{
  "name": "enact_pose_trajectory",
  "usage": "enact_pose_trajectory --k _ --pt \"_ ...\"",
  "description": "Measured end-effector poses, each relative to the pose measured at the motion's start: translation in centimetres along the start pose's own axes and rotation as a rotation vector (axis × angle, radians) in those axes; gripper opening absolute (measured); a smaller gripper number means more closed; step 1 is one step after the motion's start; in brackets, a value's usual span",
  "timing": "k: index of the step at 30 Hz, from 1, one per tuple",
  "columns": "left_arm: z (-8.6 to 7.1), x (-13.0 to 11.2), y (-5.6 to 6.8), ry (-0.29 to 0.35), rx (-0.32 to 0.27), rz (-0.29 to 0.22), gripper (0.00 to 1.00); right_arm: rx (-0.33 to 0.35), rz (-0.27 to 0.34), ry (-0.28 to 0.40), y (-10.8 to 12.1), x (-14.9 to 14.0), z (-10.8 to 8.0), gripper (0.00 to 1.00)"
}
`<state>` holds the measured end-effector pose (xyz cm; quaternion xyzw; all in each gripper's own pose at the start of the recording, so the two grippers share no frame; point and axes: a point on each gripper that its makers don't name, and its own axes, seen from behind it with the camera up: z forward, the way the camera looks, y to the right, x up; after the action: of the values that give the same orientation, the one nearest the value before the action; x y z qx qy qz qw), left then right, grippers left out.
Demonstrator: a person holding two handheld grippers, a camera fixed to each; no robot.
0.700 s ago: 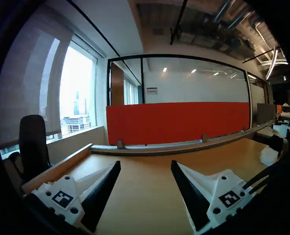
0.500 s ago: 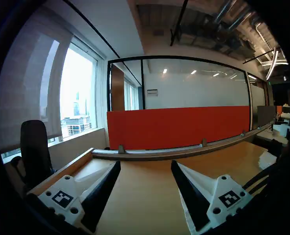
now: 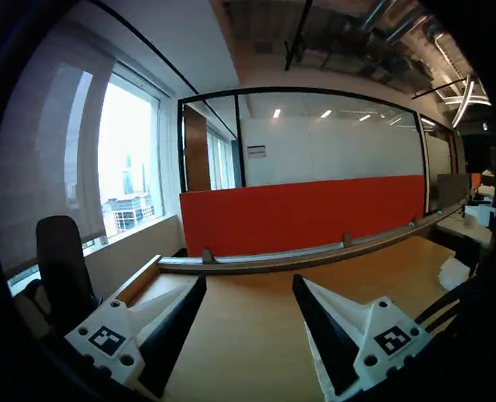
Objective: Fold towel
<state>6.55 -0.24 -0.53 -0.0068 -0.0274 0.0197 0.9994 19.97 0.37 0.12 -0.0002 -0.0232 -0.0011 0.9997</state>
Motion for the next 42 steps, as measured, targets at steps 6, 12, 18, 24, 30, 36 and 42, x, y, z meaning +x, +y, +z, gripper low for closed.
enact_pose_trajectory --k 6,12,18,24,30,36,42 --pt "-0.4 0.3 0.3 -0.02 -0.013 0.002 0.95 0.013 -0.013 -0.014 -0.3 0.6 -0.2 1.0" --pt "-0.7 0.1 0.9 -0.047 -0.048 0.025 0.95 0.045 -0.048 -0.039 -0.9 0.7 -0.3 1.0" --pt "-0.9 -0.8 1.7 -0.081 -0.096 0.041 0.95 0.1 -0.097 -0.083 -1.9 -0.5 -0.5 1.0" --pt "-1.2 -1.8 2.9 -0.119 -0.157 0.065 0.95 0.168 -0.147 -0.132 -3.0 -1.9 -0.9 1.0" --pt "-1.6 -2.7 4.0 -0.15 -0.215 0.08 0.95 0.242 -0.187 -0.185 -4.1 -3.1 -1.6 1.0" --pt "-1.9 -3.6 4.8 -0.184 -0.257 0.072 0.95 0.301 -0.211 -0.226 -4.8 -4.1 -2.2 1.0" --pt "-2.1 -4.4 5.4 -0.202 -0.281 0.069 0.95 0.33 -0.214 -0.252 -5.2 -4.9 -2.4 1.0"
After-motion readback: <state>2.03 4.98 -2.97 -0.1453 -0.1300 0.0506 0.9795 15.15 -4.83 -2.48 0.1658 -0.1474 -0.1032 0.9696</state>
